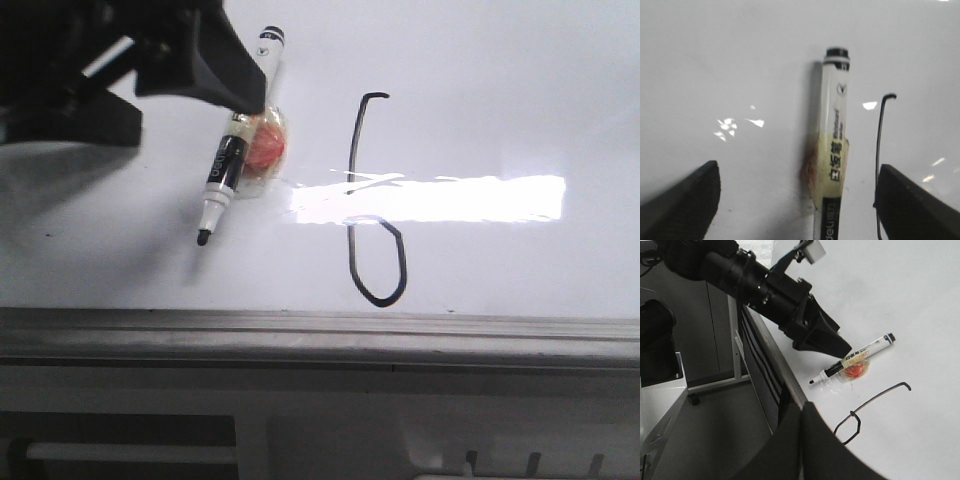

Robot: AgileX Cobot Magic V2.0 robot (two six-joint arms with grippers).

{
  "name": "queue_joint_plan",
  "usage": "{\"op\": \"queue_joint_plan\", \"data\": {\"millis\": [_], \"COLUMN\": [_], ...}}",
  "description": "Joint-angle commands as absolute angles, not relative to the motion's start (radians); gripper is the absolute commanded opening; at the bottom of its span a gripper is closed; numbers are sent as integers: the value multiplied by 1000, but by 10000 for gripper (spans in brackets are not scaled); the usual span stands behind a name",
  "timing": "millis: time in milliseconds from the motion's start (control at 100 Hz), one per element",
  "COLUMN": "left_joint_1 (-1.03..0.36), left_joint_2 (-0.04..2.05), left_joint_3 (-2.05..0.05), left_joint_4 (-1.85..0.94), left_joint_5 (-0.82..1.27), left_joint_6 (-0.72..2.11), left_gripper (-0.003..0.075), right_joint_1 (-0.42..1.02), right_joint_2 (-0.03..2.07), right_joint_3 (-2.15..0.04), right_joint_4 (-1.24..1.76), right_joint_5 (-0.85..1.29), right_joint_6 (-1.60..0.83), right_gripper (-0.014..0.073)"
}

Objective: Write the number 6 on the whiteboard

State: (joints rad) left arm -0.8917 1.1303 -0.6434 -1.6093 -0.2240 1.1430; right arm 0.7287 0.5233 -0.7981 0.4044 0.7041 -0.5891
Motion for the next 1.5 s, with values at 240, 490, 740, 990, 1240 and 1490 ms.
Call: {"op": "queue_joint_plan", "data": {"millis": [240,490,740,990,1240,1490], "left_joint_1": [-891,-891,-891,-891,-891,-852], "left_joint_2": [724,409,307,307,307,267], "left_joint_3": [-524,-356,-311,-311,-311,-223], "left_joint_4": [-1585,-1585,-1585,-1585,-1585,-1454], "left_joint_5": [-259,-199,-192,-190,-190,-183], "left_joint_6": [1337,1339,1339,1339,1339,1336], "left_gripper": [255,-19,-19,-19,-19,-19], "right_joint_1": [724,724,724,724,724,724], "right_joint_2": [299,44,-27,-27,-27,-27], "right_joint_3": [-705,-570,-550,-550,-550,-550], "right_joint_4": [184,34,38,38,38,38], "right_joint_5": [651,781,960,1015,1015,1015], "right_joint_6": [-338,-218,-218,-218,-218,-218], "right_gripper": [-62,-63,-64,-64,-64,-64]}}
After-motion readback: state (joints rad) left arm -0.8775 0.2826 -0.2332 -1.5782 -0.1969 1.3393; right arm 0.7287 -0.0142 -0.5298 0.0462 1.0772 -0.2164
